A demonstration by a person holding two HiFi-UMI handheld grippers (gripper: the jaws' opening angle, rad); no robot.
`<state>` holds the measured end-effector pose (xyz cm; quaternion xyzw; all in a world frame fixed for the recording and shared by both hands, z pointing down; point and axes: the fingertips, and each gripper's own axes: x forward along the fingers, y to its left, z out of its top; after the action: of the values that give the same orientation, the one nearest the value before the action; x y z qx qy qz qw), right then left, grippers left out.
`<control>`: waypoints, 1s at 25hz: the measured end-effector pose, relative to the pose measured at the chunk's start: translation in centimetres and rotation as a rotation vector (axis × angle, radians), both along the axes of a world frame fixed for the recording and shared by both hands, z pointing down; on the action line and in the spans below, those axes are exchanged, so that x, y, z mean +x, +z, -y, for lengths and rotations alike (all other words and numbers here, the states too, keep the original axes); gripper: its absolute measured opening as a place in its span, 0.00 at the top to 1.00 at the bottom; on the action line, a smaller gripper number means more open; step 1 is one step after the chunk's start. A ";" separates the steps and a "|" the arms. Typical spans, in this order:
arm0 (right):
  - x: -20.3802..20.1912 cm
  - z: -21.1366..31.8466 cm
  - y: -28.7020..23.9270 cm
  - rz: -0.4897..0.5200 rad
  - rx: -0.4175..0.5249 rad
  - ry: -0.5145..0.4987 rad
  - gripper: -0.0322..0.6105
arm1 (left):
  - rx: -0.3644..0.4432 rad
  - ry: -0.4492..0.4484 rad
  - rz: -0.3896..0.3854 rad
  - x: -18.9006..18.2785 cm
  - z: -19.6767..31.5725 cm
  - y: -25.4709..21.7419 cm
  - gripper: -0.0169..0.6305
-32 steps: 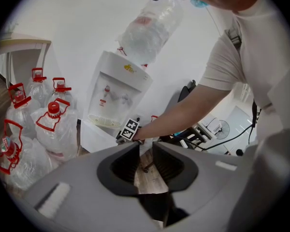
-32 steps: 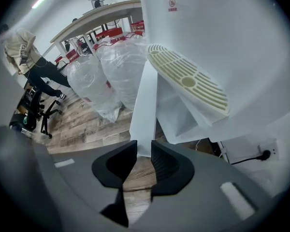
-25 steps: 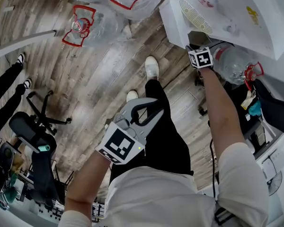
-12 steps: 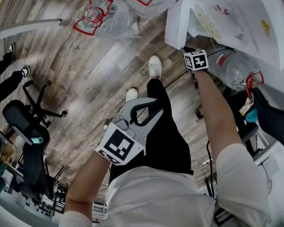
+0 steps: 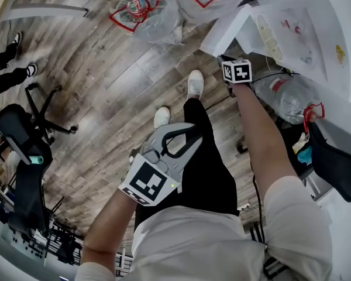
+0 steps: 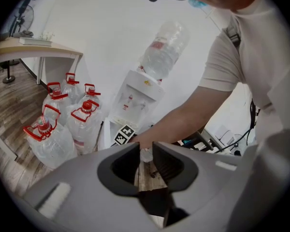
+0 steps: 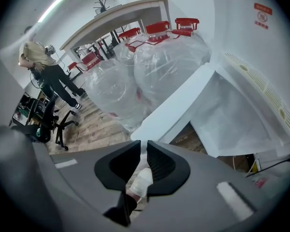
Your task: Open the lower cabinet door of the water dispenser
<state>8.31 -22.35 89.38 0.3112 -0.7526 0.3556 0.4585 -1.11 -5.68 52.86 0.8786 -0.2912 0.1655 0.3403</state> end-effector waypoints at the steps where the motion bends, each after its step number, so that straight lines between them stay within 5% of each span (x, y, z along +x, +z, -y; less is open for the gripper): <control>1: -0.7 0.2 0.0 0.006 0.001 0.002 0.88 | 0.000 -0.010 0.001 -0.3 -0.2 0.0 0.82; 17: -9.2 3.9 0.0 0.054 0.023 -0.035 0.90 | -0.012 -0.136 0.004 -3.3 -2.0 0.5 0.82; 25: -10.0 4.4 -0.1 0.046 0.029 -0.032 0.90 | -0.005 -0.143 0.001 -3.6 -2.2 0.2 0.82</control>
<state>-1.67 -26.73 89.32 0.2973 -0.7729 0.3443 0.4423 -4.75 -3.43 53.08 0.8547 -0.3528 0.1419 0.3534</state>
